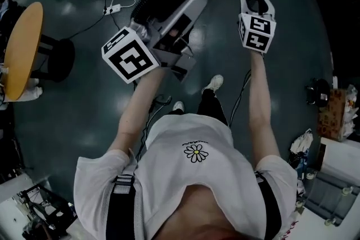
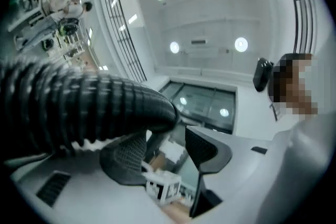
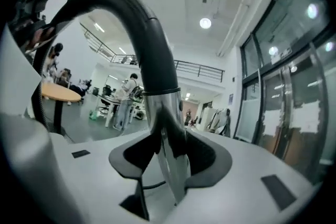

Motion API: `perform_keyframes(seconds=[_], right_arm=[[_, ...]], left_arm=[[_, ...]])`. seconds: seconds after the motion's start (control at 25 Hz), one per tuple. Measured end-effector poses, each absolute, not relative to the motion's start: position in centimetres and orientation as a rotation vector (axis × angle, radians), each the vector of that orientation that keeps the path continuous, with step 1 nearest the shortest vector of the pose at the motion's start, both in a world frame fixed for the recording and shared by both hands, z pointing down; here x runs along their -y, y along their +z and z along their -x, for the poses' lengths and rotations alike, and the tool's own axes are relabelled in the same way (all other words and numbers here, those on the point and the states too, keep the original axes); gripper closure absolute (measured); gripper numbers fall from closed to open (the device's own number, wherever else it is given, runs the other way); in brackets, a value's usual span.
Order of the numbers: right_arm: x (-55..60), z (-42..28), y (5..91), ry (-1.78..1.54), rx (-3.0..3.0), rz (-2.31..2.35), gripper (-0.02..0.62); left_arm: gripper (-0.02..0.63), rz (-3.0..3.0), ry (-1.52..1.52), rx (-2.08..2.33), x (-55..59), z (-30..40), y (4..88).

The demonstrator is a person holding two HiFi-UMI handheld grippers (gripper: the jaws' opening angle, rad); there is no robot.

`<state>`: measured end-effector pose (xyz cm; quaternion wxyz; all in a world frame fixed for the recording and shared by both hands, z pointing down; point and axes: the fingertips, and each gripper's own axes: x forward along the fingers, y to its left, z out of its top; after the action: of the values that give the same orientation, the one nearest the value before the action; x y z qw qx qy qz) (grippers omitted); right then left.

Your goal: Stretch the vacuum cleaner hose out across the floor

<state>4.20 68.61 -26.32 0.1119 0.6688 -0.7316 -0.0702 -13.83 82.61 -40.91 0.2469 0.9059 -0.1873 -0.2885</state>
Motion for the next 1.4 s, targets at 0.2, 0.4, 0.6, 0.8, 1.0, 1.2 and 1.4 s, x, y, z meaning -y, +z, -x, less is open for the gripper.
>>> perform_keyframes(seconds=[0.2, 0.4, 0.6, 0.8, 1.0, 1.2, 1.4], right_arm=[[-76.9, -9.7, -35.6, -0.640, 1.765, -2.070, 0.408], [-88.0, -14.9, -44.5, -1.133, 1.414, -1.933, 0.403], [-101.0, -19.0, -47.5, -1.396, 1.361, -1.727, 0.403], [-112.3, -20.5, -46.8, -1.552, 1.277, -1.565, 0.403], [-121.4, -22.5, -46.0, -1.697, 1.104, -1.386, 0.402], [-126.1, -20.3, -45.8, -1.786, 1.092, -1.261, 0.402], [-130.1, -16.5, -41.6, -1.823, 1.233, -0.967, 0.397]], left_arm=[[0.388, -2.810, -0.263, 0.576, -97.0, 16.8, -35.7], [0.387, -2.925, -0.368, 0.756, -100.7, 19.3, -41.1], [0.385, -3.111, -0.385, 0.357, -106.6, 4.5, -48.1], [0.385, -2.926, 0.034, -0.308, -115.0, -9.4, -46.0], [0.385, -2.864, 0.732, -0.732, -128.5, -17.2, -35.9], [0.388, -2.836, 0.357, -1.001, -139.6, -19.5, -34.7], [0.511, -2.850, -0.003, -0.753, -144.6, -20.4, -32.9]])
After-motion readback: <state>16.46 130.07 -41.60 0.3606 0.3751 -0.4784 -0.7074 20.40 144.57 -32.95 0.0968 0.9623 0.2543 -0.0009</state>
